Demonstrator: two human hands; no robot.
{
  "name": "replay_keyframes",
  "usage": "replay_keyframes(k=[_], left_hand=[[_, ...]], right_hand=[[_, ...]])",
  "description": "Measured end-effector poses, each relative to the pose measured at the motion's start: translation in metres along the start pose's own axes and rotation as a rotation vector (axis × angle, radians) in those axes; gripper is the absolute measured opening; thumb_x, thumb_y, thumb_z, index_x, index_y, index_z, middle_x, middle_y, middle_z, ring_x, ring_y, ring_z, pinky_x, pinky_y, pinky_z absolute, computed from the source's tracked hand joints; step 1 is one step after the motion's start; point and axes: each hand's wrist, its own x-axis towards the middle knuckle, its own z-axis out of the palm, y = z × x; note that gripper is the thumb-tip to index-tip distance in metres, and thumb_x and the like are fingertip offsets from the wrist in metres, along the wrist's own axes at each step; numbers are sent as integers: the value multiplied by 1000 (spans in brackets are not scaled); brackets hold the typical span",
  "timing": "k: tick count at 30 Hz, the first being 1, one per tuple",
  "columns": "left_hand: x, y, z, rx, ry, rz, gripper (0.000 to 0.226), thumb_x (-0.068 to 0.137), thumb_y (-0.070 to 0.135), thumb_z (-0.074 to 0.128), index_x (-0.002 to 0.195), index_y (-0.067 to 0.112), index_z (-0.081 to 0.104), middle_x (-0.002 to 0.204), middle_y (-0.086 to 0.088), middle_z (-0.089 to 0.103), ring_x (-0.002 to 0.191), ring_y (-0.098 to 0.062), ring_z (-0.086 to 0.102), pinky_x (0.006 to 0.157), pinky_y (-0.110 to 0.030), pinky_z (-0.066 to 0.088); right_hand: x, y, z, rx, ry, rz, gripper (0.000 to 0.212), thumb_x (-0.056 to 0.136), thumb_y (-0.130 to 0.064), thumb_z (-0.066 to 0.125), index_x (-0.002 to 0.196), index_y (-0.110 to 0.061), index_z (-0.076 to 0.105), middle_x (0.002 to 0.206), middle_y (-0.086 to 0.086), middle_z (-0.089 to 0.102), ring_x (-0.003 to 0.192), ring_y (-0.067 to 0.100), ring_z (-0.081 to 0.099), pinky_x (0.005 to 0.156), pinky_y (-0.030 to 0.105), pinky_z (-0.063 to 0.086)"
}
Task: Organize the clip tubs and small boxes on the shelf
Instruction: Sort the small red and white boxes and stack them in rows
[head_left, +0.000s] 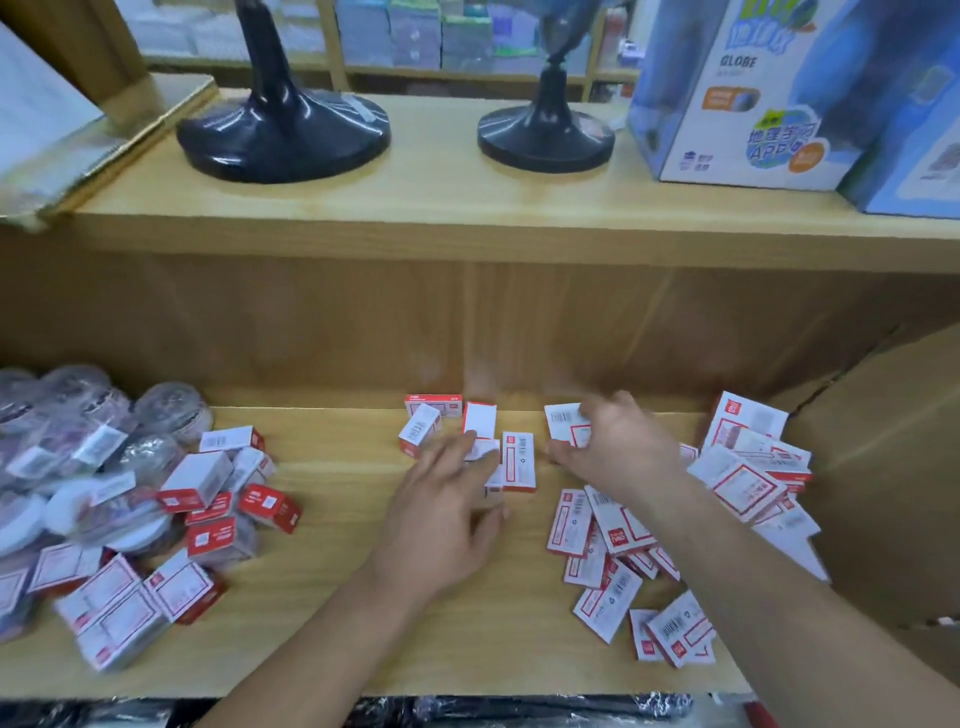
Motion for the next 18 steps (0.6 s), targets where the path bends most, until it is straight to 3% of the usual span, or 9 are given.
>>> replay_keyframes(k=[3, 10, 14, 18], left_hand=[[-6, -10, 3, -28, -28, 21, 54, 87, 46, 59, 135, 20, 60, 151, -9, 51, 141, -33, 44, 112, -48, 43], [-14, -23, 6, -99, -77, 12, 60, 91, 45, 55, 147, 25, 51, 163, 1, 34, 149, -27, 32, 123, -35, 25], [-6, -27, -1, -173, -1, 2, 50, 91, 40, 56, 137, 18, 61, 153, -3, 49, 146, -29, 38, 118, -43, 36], [6, -24, -2, -209, 71, -2, 47, 88, 32, 60, 130, 13, 65, 145, -9, 55, 141, -29, 45, 112, -44, 43]], right_hand=[[7, -9, 9, -22, 17, 34, 74, 75, -76, 61, 130, -27, 49, 125, 2, 55, 118, 25, 56, 91, 38, 48], [8, -21, 0, 59, 26, 15, 56, 70, -61, 69, 115, -32, 50, 108, -3, 57, 104, 23, 57, 87, 38, 51], [-4, -16, -13, 277, 110, -77, 53, 70, -56, 74, 115, -37, 52, 108, -11, 57, 103, 14, 57, 87, 39, 53], [-16, 0, -27, 627, 137, -105, 45, 75, -48, 81, 112, -36, 57, 103, -13, 66, 91, 5, 66, 76, 30, 57]])
